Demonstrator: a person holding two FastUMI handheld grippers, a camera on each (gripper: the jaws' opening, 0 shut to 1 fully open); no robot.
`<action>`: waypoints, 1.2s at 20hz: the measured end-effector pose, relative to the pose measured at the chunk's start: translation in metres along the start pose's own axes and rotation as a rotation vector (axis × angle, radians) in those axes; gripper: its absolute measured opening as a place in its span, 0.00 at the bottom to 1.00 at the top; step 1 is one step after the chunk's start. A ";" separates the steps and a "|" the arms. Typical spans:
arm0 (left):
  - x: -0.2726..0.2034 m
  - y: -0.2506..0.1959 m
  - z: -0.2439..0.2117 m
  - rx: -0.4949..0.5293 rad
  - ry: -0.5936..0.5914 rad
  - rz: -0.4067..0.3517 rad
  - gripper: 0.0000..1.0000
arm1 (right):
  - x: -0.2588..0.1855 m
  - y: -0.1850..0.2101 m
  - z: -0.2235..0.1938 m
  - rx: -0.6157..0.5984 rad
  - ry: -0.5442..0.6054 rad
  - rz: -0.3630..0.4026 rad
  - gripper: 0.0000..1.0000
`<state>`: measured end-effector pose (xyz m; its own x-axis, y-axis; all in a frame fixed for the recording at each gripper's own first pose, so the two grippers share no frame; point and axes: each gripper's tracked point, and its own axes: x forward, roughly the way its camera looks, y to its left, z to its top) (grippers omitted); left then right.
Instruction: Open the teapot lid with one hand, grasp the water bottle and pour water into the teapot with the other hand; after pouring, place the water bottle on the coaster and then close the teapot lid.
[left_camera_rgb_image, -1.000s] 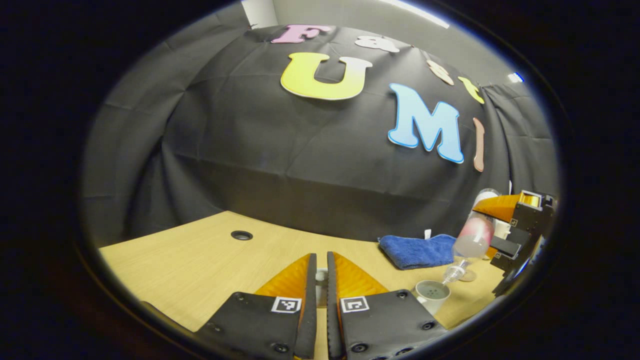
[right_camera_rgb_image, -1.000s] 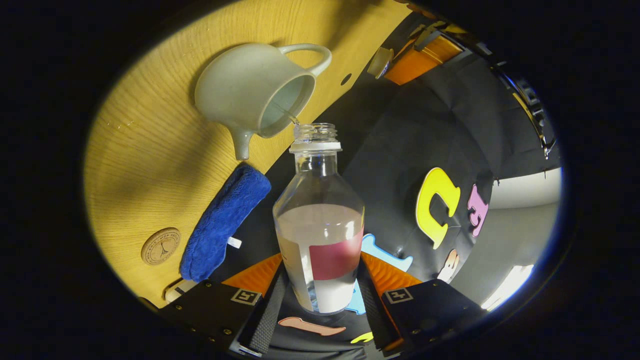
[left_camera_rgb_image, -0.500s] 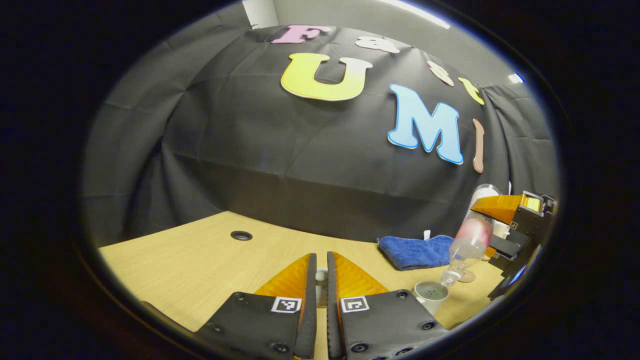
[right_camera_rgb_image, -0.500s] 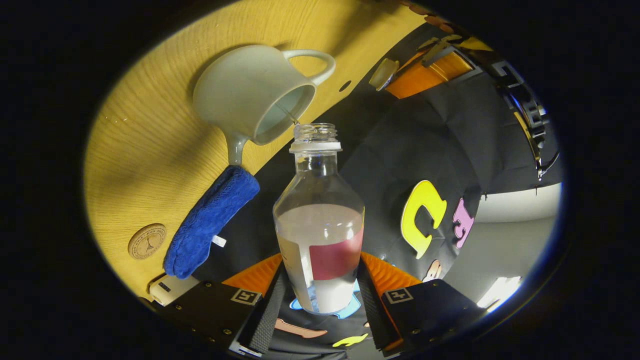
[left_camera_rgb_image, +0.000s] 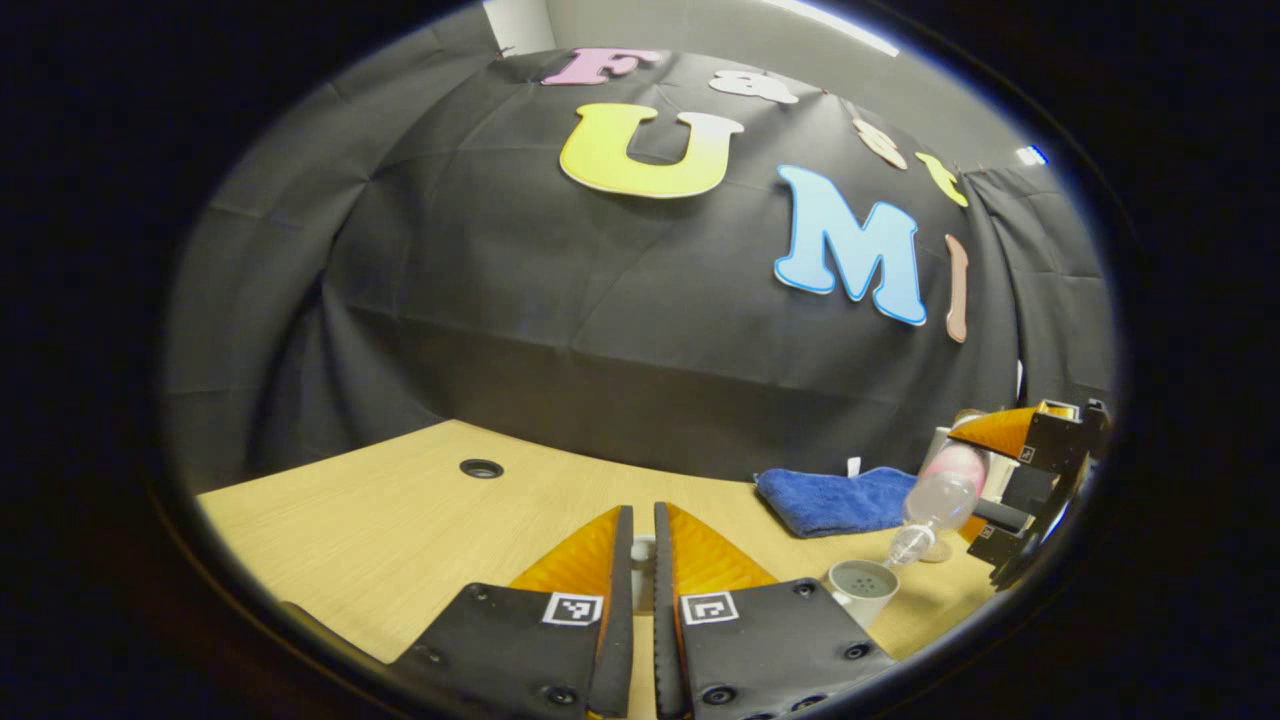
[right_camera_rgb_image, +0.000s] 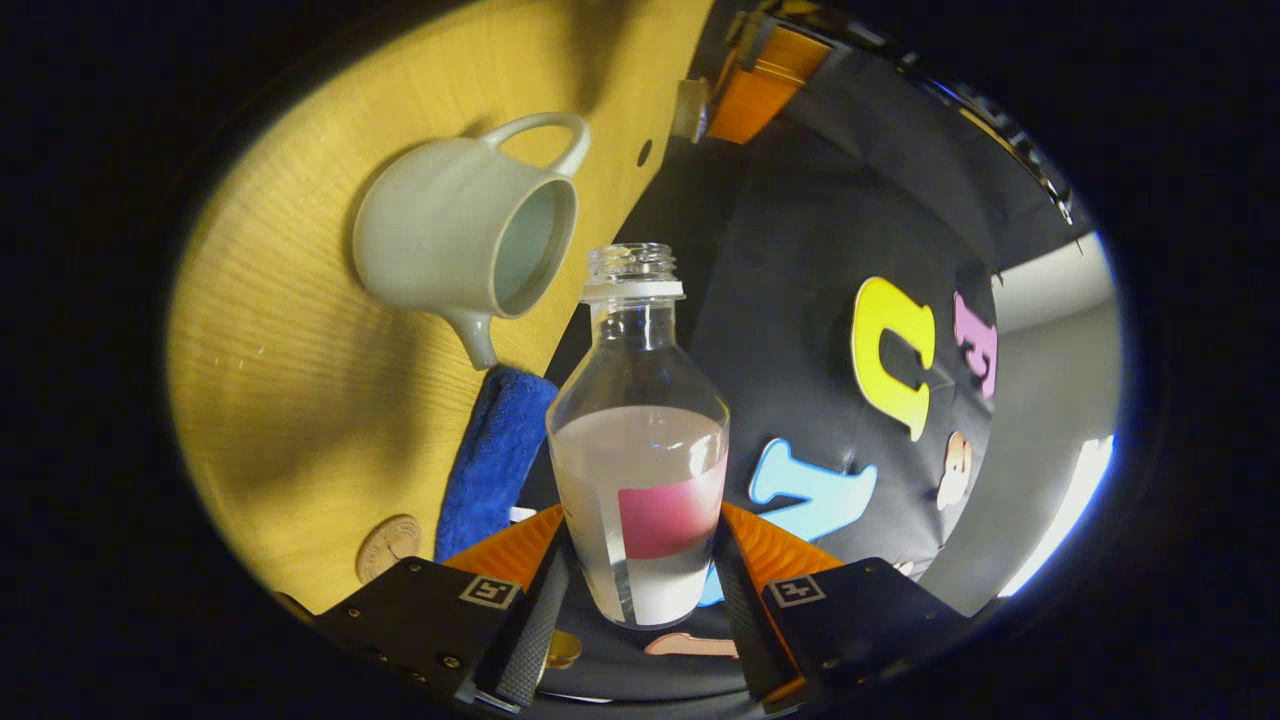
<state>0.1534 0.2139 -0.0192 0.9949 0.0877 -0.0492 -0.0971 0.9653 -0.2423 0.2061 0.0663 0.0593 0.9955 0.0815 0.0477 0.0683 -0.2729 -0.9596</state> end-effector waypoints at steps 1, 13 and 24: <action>0.001 0.000 0.000 -0.001 0.001 -0.002 0.16 | -0.001 0.007 -0.001 0.078 0.007 0.028 0.75; -0.001 -0.016 0.003 0.027 -0.008 -0.035 0.16 | 0.002 0.044 -0.040 0.883 0.134 0.198 0.76; 0.001 -0.030 0.001 0.058 0.000 -0.067 0.16 | 0.025 0.077 -0.076 1.594 0.233 0.260 0.75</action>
<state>0.1572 0.1849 -0.0114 0.9991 0.0220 -0.0350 -0.0283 0.9817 -0.1882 0.2415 -0.0257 0.0073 0.9667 0.0155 -0.2554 -0.0789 0.9676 -0.2400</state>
